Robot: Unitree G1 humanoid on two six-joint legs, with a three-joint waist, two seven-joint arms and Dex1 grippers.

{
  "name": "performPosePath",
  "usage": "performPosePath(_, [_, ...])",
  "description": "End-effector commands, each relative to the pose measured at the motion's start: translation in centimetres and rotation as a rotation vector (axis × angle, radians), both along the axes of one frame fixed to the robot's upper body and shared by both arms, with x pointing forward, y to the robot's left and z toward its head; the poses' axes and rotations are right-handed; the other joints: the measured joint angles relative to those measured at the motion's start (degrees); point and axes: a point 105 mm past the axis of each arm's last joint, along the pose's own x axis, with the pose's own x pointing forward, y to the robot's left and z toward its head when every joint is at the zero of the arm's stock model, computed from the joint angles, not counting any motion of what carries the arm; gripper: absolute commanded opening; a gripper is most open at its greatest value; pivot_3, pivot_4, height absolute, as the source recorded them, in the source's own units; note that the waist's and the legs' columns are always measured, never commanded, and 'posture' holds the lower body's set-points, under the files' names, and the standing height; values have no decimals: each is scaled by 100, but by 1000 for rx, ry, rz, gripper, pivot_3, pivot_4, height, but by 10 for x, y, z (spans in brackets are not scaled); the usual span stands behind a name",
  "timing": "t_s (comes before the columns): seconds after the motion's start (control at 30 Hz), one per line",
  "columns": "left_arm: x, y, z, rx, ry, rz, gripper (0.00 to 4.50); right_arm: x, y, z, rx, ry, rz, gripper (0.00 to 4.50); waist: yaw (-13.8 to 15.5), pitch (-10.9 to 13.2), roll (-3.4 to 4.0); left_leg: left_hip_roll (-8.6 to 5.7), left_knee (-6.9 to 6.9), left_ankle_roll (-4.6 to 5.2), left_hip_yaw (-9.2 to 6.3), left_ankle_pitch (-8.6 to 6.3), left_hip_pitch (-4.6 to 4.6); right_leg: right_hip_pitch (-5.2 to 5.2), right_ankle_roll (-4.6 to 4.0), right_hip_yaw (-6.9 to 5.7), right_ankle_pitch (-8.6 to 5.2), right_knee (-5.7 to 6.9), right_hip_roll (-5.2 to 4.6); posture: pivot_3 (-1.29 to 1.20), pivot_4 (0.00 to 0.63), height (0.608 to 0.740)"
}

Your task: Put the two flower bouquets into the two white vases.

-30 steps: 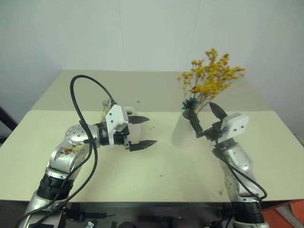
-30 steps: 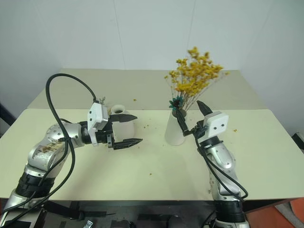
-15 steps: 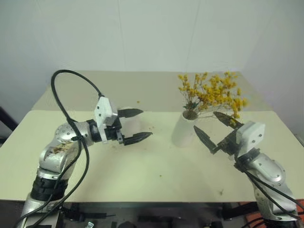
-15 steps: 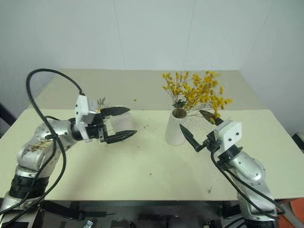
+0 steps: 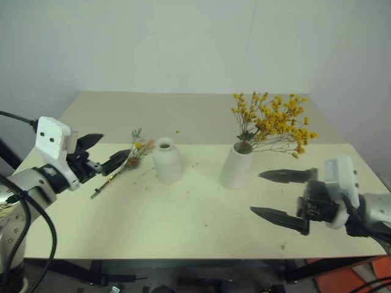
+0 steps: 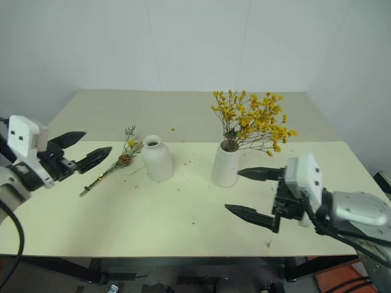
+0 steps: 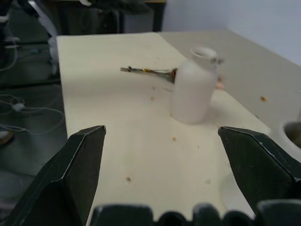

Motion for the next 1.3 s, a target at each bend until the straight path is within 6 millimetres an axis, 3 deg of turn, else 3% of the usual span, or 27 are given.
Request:
performPosePath(0.03, [3,18,-8,132,111,117,4500,6,11,-3,17,94,38,4480,36,3,-5,0,0,0,-2,0,-4,-3,-2,-3,-1,-1,0,0,150,740])
performPosePath(0.17, [22,27,-22,167,249,197,4500,13,18,-8,-10,151,65,4480,164,3,-6,-6,0,0,-7,0,-13,-6,-3,-11,-1,-7,-6,0,150,740])
performPosePath(0.47, [73,32,-53,277,439,269,4500,14,26,-13,-41,175,100,4480,151,4,-7,-8,0,0,-8,0,-40,-29,-45,-14,26,-10,-5,0,150,740])
performPosePath(0.67, [91,43,-64,172,491,235,4500,7,22,-14,-38,176,79,4480,135,3,-8,-8,3,-2,-9,2,-98,-109,-52,-12,30,27,-2,0,150,740])
performPosePath(0.9, [111,55,-82,171,518,238,4500,2,16,-17,-38,182,23,4480,164,2,-10,-13,19,-1,-13,2,-104,-103,-50,-17,32,27,-6,0,150,740])
performPosePath(1.3, [132,37,-102,89,558,106,4500,0,10,-20,-51,177,-26,4480,170,0,-13,-14,31,-1,-17,2,-111,-101,-47,-21,34,30,-6,0,150,740])
